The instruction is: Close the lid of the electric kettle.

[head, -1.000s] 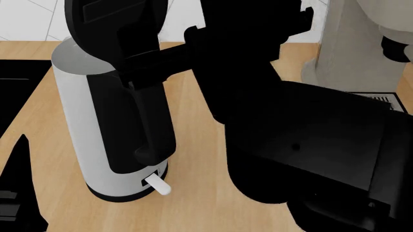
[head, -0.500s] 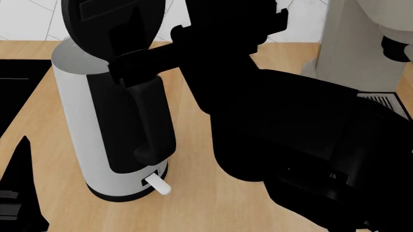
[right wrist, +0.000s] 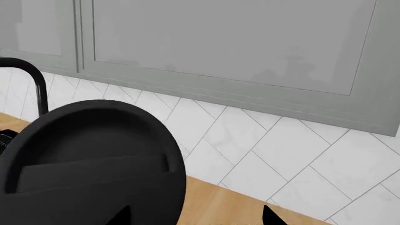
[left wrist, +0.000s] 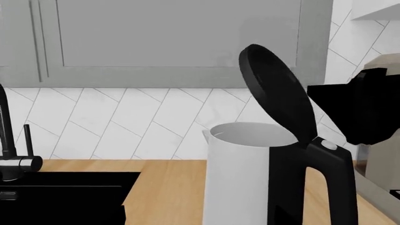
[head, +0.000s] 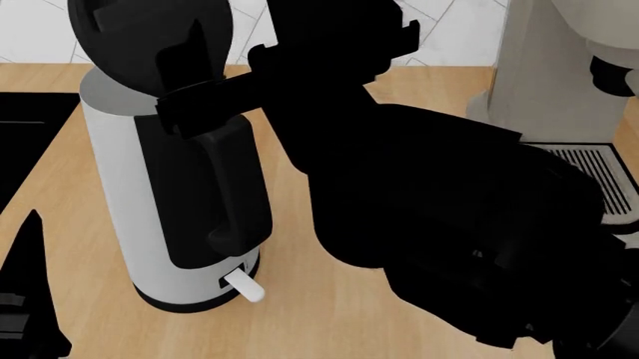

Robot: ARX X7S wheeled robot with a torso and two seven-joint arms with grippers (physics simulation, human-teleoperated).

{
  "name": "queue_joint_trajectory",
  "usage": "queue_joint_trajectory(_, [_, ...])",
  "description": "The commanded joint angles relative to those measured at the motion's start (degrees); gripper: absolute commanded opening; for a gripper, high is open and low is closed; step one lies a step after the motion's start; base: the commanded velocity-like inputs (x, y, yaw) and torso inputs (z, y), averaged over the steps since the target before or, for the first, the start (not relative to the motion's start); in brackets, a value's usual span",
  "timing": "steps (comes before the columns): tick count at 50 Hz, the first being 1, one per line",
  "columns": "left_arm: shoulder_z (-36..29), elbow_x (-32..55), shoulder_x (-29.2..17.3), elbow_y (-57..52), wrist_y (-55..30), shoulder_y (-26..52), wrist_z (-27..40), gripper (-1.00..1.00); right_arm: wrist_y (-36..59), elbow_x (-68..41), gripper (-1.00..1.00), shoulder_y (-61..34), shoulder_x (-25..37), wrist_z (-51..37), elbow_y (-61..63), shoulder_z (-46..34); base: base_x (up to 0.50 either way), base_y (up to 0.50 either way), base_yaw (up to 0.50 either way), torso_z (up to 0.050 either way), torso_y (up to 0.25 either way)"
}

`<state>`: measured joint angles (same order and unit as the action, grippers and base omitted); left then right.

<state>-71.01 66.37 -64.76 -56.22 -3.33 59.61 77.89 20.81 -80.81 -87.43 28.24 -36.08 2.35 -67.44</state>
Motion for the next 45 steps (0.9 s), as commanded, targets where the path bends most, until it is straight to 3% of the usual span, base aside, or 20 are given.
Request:
queue_joint_trajectory(1, [-0.2, -0.7, -0.3, 0.5, 0.3, -0.7, -0.2, 1.00, 0.0, 1.0, 1.00, 0.1, -1.6, 1.3, -2.1, -0.6, 0.00, 0.00, 0.00, 0.000, 0.000])
queue_joint_trajectory(28, [-0.2, -1.3, 0.0, 0.8, 0.6, -1.4, -0.2, 1.00, -0.1, 1.6, 1.00, 0.0, -3.9, 4.2, -7.9, -0.8, 0.00, 0.00, 0.00, 0.000, 0.000])
queue_joint_trajectory(45, [0.1, -1.2, -0.5, 1.0, 0.9, -1.5, -0.6, 1.00, -0.1, 0.1, 1.00, -0.4, -0.3, 0.8, -1.6, 1.2, 0.00, 0.00, 0.00, 0.000, 0.000])
